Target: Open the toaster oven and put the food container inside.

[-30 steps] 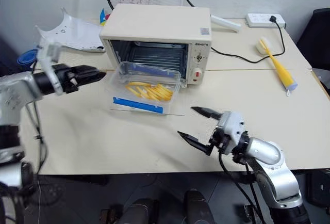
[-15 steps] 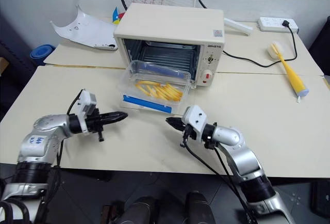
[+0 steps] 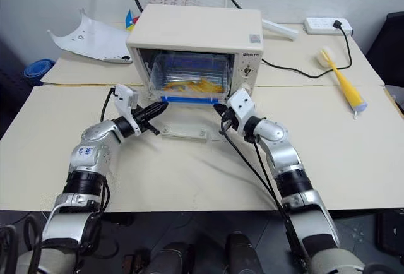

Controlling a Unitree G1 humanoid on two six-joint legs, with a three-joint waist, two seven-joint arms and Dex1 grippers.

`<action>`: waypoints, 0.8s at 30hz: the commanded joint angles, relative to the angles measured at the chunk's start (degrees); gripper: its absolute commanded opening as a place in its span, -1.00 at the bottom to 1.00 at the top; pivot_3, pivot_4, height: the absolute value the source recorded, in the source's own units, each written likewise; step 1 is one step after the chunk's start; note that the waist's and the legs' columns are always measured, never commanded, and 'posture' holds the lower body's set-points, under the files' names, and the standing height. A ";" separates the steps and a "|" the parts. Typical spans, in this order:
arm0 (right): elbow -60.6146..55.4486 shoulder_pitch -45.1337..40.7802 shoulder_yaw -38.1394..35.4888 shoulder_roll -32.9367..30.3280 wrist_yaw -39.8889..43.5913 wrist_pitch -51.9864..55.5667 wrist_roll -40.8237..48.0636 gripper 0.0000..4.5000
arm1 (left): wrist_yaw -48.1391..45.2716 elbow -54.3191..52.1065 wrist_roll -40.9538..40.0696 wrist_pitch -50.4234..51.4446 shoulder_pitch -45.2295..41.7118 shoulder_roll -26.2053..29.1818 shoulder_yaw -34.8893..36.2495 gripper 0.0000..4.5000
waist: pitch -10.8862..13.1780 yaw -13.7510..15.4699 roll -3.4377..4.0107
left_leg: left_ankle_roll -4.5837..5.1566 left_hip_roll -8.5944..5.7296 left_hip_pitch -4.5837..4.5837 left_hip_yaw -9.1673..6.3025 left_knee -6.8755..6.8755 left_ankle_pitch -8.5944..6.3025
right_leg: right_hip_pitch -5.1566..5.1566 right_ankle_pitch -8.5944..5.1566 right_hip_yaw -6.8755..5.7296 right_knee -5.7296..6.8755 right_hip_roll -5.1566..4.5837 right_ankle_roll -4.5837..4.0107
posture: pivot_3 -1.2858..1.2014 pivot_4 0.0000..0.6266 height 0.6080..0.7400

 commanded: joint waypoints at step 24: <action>-14.18 19.25 -5.66 -11.67 15.24 5.22 6.51 -1.00 | -34.00 -30.76 -19.30 10.74 28.65 29.56 13.63 0.73 | 0.12 -0.21 0.21 | -0.03 0.03 -0.05 0.15 -0.15 -0.04 | -0.31 0.00 0.14 0.05 -0.02 -0.02 | 0.03 -0.52 1.00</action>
